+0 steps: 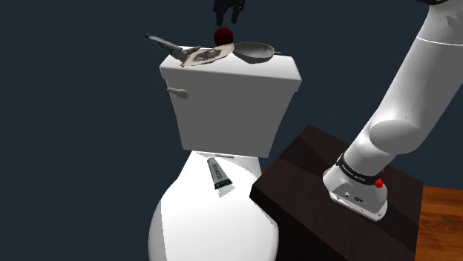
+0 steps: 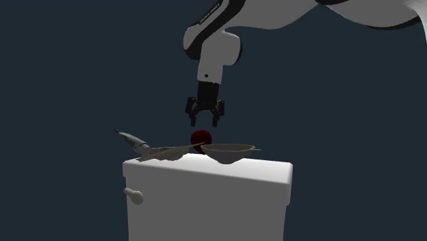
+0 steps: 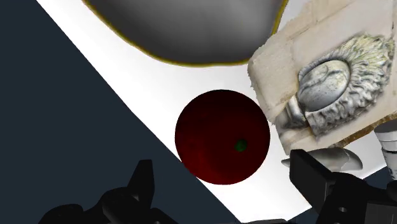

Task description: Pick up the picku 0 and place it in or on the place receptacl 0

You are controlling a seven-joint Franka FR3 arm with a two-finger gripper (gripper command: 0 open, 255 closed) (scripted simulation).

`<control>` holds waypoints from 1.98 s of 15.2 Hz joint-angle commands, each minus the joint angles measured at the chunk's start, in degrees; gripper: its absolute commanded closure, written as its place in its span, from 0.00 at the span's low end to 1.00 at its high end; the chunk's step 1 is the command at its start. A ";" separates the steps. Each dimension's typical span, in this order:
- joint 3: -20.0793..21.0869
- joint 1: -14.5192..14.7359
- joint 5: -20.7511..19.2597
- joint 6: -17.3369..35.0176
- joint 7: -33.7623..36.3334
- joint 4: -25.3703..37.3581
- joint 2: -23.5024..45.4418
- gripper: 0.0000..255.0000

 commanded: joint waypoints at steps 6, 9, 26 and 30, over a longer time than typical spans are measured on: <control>0.20 -0.73 0.18 1.27 -0.03 8.28 7.26 0.00; 1.12 -1.40 -0.09 3.40 0.09 6.51 7.62 0.00; 2.58 -2.79 -0.41 3.87 0.19 4.88 6.48 1.00; 3.16 -0.54 -5.28 10.06 2.04 -2.33 0.13 0.00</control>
